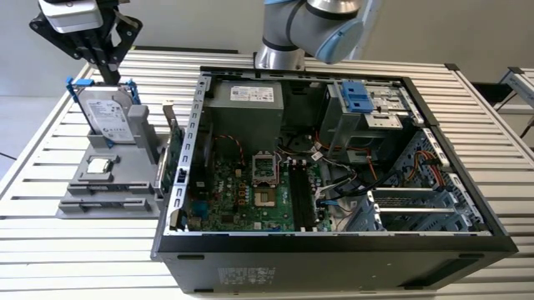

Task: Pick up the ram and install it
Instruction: 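Reach for the ram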

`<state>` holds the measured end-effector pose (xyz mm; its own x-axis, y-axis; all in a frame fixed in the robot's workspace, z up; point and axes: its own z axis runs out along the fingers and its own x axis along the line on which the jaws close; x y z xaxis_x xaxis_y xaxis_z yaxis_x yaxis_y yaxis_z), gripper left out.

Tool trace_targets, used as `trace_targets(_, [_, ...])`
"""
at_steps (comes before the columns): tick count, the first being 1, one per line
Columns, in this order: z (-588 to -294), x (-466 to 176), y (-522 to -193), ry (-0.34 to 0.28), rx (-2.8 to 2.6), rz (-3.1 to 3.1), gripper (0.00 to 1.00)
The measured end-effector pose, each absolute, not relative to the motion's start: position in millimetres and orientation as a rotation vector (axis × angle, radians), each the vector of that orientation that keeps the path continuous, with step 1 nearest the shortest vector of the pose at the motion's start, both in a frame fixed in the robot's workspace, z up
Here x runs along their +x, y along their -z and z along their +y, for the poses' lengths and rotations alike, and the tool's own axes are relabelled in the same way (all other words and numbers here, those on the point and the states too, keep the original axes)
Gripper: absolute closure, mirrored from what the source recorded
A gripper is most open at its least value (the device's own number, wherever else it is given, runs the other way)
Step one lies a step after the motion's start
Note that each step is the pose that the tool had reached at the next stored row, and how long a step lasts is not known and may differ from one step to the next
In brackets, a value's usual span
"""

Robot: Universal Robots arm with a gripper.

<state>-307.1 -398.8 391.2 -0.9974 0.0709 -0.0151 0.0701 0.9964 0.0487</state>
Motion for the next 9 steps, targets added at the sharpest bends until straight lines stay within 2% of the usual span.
trace_targets(9, [-398.8, -321.1, -391.1, -0.075, 0.110, 3.122, 1.00])
